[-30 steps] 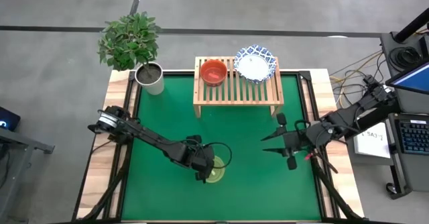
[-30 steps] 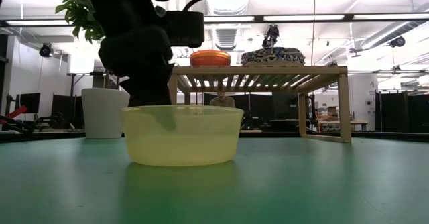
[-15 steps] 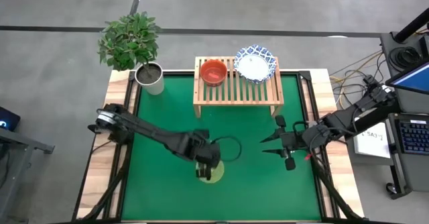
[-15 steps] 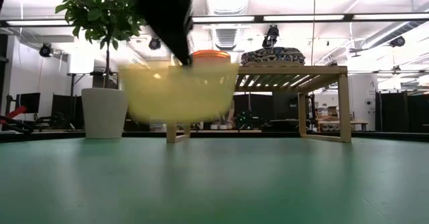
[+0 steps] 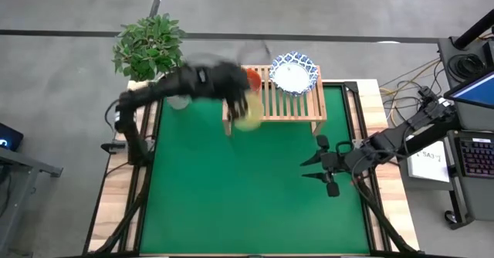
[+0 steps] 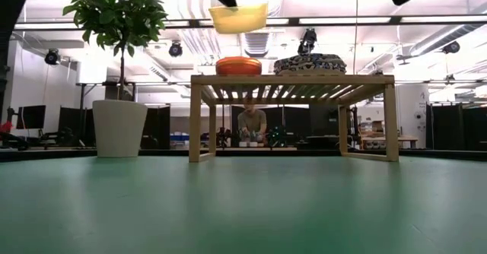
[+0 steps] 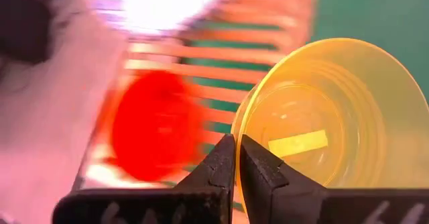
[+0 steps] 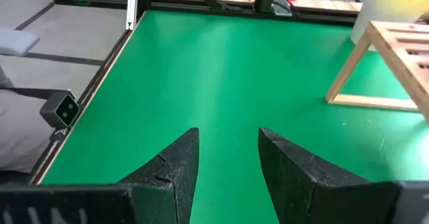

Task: Place and stack bowls onto a shelf
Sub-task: Stack the yellow bowl on top of the orange bowl on the shelf

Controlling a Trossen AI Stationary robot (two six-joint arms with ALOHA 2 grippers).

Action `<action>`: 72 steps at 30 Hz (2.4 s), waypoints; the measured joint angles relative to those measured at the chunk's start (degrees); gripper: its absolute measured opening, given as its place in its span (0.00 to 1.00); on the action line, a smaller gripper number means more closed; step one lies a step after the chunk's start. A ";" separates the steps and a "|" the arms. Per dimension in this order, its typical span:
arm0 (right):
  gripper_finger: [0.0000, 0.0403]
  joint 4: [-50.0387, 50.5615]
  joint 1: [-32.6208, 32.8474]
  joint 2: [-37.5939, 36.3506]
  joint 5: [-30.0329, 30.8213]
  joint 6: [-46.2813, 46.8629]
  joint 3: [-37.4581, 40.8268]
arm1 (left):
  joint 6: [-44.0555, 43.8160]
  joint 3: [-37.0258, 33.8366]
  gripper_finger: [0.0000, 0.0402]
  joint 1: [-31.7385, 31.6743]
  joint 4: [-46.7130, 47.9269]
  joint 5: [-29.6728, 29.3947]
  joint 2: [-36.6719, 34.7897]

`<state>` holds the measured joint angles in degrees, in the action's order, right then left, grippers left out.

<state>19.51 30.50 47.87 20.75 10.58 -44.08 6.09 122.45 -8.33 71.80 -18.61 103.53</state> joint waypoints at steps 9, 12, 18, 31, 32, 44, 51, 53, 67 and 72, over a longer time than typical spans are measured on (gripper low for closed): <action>0.36 -0.02 0.00 0.29 0.00 2.79 1.27 | -4.35 10.05 0.00 -22.94 -0.37 13.29 1.89; 0.36 -0.07 0.00 0.29 0.03 2.89 1.34 | -5.46 9.83 0.00 -25.70 -1.16 14.71 2.46; 0.36 -0.07 0.00 0.29 0.03 2.87 1.39 | -5.58 9.10 0.00 -26.20 -1.15 14.94 4.23; 0.36 -0.07 0.00 0.29 0.01 2.91 1.58 | -5.97 9.03 0.00 -25.86 -0.88 15.25 8.71; 0.36 -0.07 0.00 0.29 0.01 2.92 1.56 | -5.97 9.03 0.00 -25.86 -0.62 15.37 8.92; 0.36 -0.04 0.00 0.29 0.01 2.93 1.58 | -5.89 9.03 0.15 -24.91 0.85 16.41 9.22; 0.36 -0.04 0.00 0.29 0.01 2.93 1.58 | -4.11 9.33 0.29 -23.65 1.71 16.35 8.90; 0.36 -0.04 0.00 0.29 0.03 2.93 1.58 | -2.57 10.37 0.30 -23.33 2.48 16.35 8.86; 0.36 -0.04 0.00 0.29 0.27 2.48 1.58 | 2.39 11.64 0.02 -23.44 4.25 16.05 8.84; 0.36 -0.04 0.00 0.29 0.27 2.48 1.60 | 1.28 10.26 0.00 -23.46 4.09 12.95 8.90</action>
<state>19.46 30.50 48.16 21.02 13.06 -42.48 7.37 132.72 -31.79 75.88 -5.66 112.42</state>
